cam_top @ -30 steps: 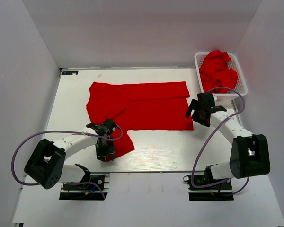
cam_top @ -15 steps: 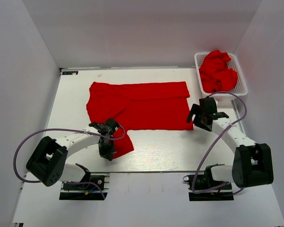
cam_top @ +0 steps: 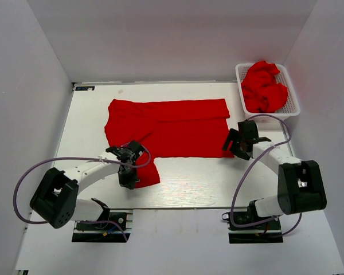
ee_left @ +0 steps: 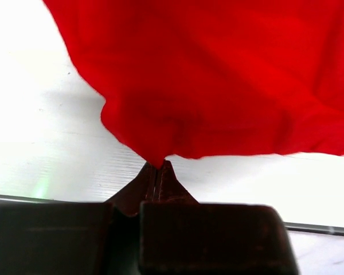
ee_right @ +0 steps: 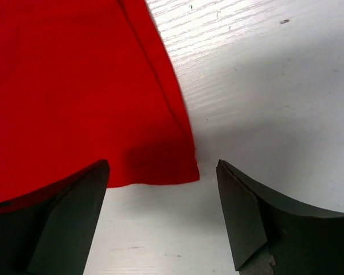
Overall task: Fold and stack the t-shirts
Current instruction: Grap the side of the flattened tshirt closest away from the robot with both arms
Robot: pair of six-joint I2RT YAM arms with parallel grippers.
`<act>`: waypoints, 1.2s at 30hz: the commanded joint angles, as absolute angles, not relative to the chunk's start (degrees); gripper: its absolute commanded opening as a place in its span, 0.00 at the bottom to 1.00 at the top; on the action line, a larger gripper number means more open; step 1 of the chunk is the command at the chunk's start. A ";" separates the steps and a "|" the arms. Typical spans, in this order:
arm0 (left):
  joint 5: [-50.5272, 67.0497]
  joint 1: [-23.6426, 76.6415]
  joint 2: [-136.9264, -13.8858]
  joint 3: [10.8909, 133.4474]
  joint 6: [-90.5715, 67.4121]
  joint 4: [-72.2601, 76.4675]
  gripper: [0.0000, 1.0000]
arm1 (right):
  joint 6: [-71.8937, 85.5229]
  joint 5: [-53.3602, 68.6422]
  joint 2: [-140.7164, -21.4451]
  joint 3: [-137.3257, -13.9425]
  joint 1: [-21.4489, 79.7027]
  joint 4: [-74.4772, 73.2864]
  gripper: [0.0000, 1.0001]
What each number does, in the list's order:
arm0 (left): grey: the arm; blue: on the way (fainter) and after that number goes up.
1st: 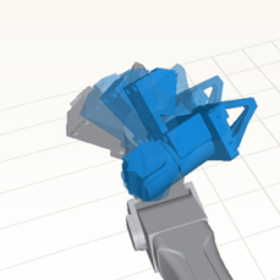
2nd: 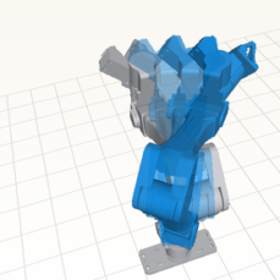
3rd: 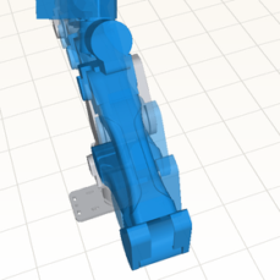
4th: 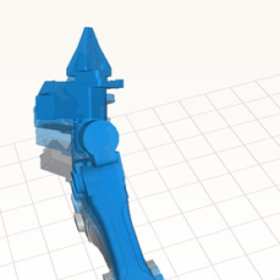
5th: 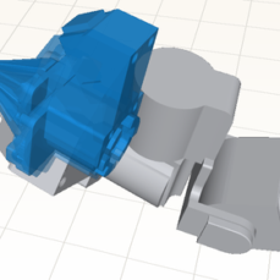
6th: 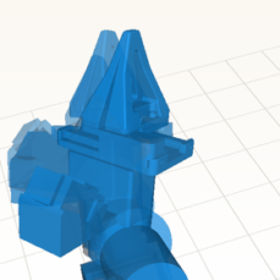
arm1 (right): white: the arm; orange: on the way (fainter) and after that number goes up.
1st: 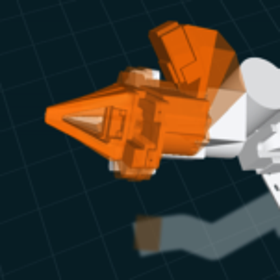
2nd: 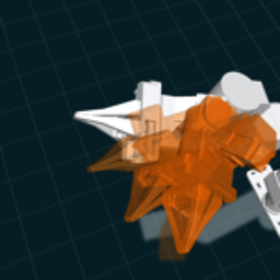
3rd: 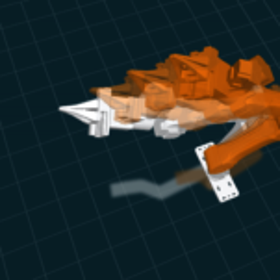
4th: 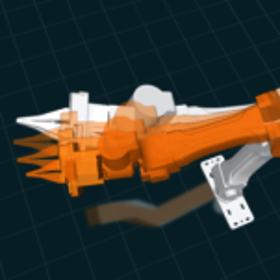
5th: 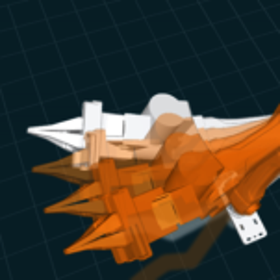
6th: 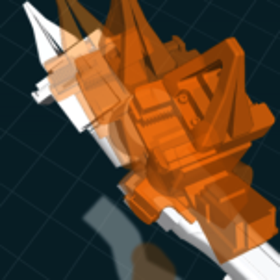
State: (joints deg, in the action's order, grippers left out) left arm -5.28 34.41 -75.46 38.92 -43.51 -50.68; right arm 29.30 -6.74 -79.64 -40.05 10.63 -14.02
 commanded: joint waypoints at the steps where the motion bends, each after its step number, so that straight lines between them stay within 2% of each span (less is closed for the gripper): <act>1: -5.36 34.45 -73.04 42.27 -43.33 -50.36 0.00 | 29.97 -6.06 -81.82 -39.99 10.90 -10.63 0.80; 3: -5.36 34.45 -73.04 43.15 -43.33 -50.98 0.00 | 29.79 -6.77 -82.79 -40.08 10.99 -10.29 0.80; 10: -4.83 34.45 -71.89 46.57 -42.80 -52.03 0.00 | 30.06 -8.96 -85.16 -39.46 10.99 -9.58 0.66; 11: -4.83 33.93 -71.89 47.10 -42.80 -52.55 0.00 | 30.15 -8.96 -85.25 -39.55 10.90 -9.93 0.59; 13: -6.15 33.93 -71.89 48.16 -42.28 -53.44 0.00 | 30.41 -8.53 -85.52 -39.64 11.07 -10.20 0.53; 16: -8.16 33.93 -71.28 50.44 -42.28 -55.54 0.00 | 30.50 -9.05 -85.17 -39.11 10.99 -9.76 0.41; 17: -9.83 33.93 -70.76 51.41 -42.28 -56.07 0.00 | 30.15 -9.31 -85.08 -39.29 10.99 -10.19 0.33; 20: -11.68 33.31 -70.75 53.51 -42.28 -56.78 0.00 | 29.80 -9.58 -84.99 -39.90 10.99 -10.89 0.23; 22: -12.30 33.31 -70.75 54.66 -42.28 -56.78 0.00 | 29.97 -9.76 -84.73 -40.34 11.07 -11.51 0.05; 23: -13.44 33.31 -70.75 55.89 -42.28 -56.78 0.00 | 30.06 -10.02 -84.73 -41.21 10.99 -11.69 0.00; 36: -20.39 33.31 -71.89 66.53 -38.58 -55.73 0.00 | 27.86 -10.46 -83.59 -48.60 10.99 -17.66 0.00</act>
